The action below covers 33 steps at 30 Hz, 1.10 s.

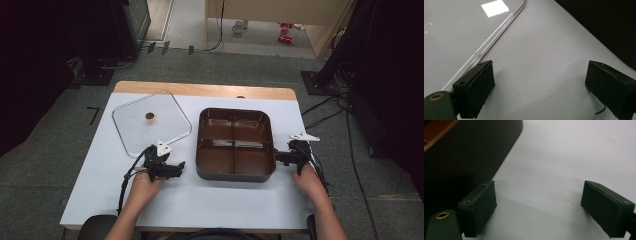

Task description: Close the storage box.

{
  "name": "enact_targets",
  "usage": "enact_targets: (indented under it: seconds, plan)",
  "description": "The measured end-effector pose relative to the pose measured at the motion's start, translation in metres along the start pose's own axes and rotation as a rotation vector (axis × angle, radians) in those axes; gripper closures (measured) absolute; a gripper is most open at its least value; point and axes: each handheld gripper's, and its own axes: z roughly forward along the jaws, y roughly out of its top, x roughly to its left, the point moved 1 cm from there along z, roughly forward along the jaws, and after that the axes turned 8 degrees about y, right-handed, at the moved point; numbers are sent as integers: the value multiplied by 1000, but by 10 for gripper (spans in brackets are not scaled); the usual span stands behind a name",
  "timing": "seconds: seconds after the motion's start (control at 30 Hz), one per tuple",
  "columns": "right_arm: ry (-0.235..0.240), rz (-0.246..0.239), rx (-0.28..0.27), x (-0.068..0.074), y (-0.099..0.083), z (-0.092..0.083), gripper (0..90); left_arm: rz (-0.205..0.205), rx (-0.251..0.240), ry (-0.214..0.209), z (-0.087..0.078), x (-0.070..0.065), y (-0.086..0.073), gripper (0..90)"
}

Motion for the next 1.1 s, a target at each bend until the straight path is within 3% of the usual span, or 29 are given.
enact_targets:
  seconds: [0.73,0.8,0.9,1.1]
  plan:
    - [1,1,1,0,0,0,122,-2,4,1,0,0,0,83]
    - [1,1,1,0,0,0,123,-5,17,8,0,-1,2,84]
    - [1,1,1,0,0,0,123,-6,74,14,0,-2,8,84]
    - [1,1,1,0,0,0,123,13,119,1,1,-1,13,83]
